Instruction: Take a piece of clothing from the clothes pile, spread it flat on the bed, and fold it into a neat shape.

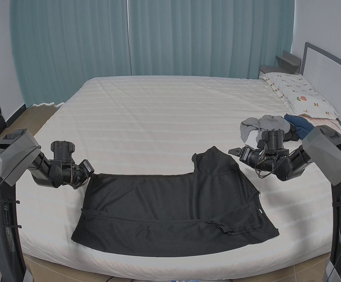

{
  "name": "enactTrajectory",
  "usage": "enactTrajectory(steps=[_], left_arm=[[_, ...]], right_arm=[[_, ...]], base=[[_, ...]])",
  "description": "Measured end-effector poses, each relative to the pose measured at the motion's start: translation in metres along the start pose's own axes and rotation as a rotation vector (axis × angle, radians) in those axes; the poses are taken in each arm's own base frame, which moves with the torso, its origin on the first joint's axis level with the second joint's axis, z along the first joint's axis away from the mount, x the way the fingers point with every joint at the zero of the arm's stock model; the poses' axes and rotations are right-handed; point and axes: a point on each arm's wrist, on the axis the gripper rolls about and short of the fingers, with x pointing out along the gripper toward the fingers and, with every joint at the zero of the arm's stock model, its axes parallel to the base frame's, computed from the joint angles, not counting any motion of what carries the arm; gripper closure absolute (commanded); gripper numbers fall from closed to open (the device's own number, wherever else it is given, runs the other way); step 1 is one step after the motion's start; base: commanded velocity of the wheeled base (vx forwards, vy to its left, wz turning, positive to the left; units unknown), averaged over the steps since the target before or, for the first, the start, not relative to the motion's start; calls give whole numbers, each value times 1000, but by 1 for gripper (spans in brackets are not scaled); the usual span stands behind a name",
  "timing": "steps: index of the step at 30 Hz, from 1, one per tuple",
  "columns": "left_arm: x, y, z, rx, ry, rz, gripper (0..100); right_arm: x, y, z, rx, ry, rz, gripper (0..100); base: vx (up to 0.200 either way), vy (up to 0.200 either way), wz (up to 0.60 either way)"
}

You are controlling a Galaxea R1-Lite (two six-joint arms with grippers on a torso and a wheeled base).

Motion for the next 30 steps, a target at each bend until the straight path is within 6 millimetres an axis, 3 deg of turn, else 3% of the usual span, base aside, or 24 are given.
enactTrajectory(steps=[5, 11, 30], left_arm=[[-1, 1, 1, -5, -1, 3, 100], [-2, 2, 1, -6, -2, 3, 100], [-4, 8, 11, -2, -65, 63, 100]], right_arm=[[27, -4, -6, -22, -6, -3, 0], [44, -8, -10, -30, -19, 5, 0], [48, -26, -18, -6, -11, -6, 0]], base=[[0, 0, 0], [0, 0, 0], [0, 0, 0]])
